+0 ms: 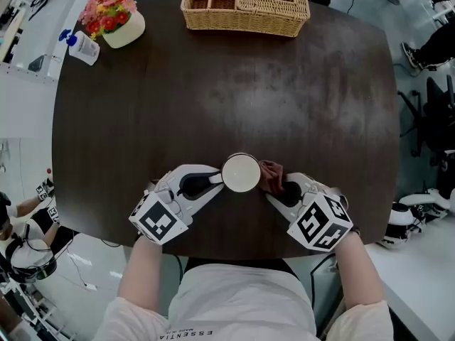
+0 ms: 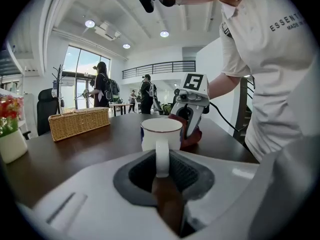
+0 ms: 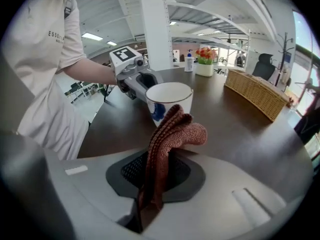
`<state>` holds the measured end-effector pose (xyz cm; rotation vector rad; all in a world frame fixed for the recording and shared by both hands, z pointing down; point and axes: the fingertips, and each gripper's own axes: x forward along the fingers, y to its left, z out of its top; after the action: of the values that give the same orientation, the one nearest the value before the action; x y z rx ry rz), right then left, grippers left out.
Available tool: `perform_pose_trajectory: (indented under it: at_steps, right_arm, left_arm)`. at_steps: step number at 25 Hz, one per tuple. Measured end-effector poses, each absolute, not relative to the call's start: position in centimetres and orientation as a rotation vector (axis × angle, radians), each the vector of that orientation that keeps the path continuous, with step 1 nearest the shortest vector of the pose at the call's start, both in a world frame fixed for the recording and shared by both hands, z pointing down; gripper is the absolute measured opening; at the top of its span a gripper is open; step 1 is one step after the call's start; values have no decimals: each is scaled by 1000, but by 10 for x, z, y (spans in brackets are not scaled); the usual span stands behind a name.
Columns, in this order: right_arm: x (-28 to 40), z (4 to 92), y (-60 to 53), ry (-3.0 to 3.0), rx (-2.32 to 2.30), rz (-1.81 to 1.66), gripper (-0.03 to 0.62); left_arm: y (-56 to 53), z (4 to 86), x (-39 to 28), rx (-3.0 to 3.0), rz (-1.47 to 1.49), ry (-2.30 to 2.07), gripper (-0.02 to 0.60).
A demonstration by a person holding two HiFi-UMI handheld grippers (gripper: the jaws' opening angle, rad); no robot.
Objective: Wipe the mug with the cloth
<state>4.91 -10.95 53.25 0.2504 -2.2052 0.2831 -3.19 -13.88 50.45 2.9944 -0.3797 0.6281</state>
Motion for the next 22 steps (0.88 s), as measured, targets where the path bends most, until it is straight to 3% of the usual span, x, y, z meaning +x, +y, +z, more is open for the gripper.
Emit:
perform_pose_trajectory:
  at_steps: [15,22]
  right_arm:
    - [71,478,-164,-2434,679,438,80]
    - [47,414,-175,-2675,751,232,80]
  left_arm:
    - [-148,377,1,3120,475,-301,74]
    - [-159,315,15,3178,394,-243,74]
